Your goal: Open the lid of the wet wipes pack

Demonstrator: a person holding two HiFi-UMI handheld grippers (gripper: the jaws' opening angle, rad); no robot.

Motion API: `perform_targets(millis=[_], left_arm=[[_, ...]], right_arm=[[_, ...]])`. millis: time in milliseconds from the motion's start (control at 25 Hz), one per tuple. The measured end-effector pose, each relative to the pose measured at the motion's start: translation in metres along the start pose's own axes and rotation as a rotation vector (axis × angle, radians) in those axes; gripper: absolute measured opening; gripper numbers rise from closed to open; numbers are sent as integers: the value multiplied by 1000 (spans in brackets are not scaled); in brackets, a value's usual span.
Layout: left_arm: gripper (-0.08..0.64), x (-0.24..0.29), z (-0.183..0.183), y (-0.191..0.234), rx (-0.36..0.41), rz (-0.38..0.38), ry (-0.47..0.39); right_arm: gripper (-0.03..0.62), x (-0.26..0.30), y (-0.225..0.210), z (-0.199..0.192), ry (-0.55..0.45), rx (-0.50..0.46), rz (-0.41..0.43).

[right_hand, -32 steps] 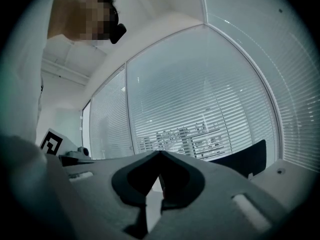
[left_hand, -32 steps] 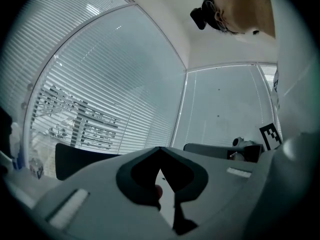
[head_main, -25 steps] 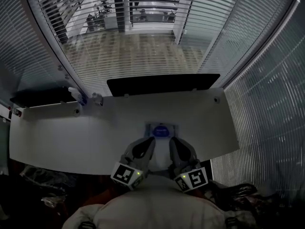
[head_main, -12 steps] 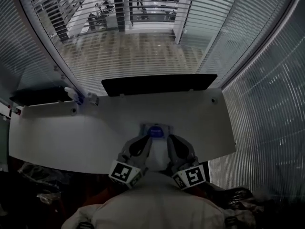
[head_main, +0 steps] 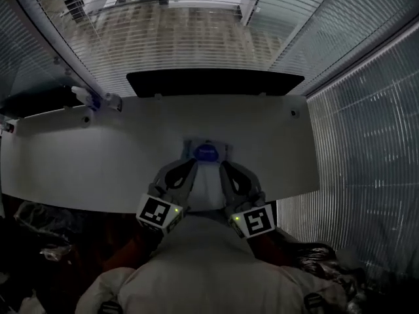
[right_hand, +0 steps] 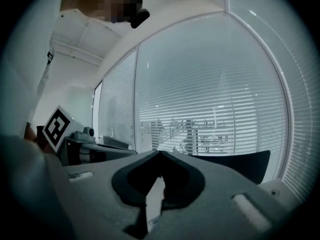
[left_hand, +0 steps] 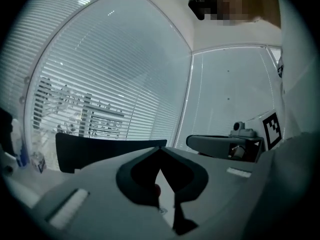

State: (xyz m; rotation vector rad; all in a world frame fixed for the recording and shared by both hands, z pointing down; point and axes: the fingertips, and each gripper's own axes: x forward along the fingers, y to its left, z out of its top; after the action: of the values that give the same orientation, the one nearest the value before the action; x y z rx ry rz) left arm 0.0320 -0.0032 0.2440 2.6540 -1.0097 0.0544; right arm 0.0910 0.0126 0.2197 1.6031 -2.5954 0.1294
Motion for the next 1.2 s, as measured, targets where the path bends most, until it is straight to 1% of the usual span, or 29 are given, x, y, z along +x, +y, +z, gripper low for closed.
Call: perform_targets(millis=[80,160,280,360,480,640,800,960,1200], left_arm=[[3,2,-17,3,-23,-12,32],[3,6,-26,10,-33,-8,61],[2,14,-44,22,-35,9,112],[3,20,-63,30,-33,15,154],[3,29,-94,39,-10,15,218],[3,40,-127,49,6,24,272],[3,47,-155,56,-16,25,328],[3,55,-185,66,-13,36,408],[3,66,-237,85,-42,85,541]], right_arm=[[0,4,3,-13,59,-10,31],[0,11,5,-24,109,-29,47],[0,21,4,-43,162,-69,68],[0,28,5,-60,202,-102,88],[0,38,10,-88,274,-150,113],[0,52,10,-121,329,-183,125],[0,61,8,-148,382,-197,129],[0,70,3,-180,458,-244,144],[1,81,-2,-228,556,-325,205]])
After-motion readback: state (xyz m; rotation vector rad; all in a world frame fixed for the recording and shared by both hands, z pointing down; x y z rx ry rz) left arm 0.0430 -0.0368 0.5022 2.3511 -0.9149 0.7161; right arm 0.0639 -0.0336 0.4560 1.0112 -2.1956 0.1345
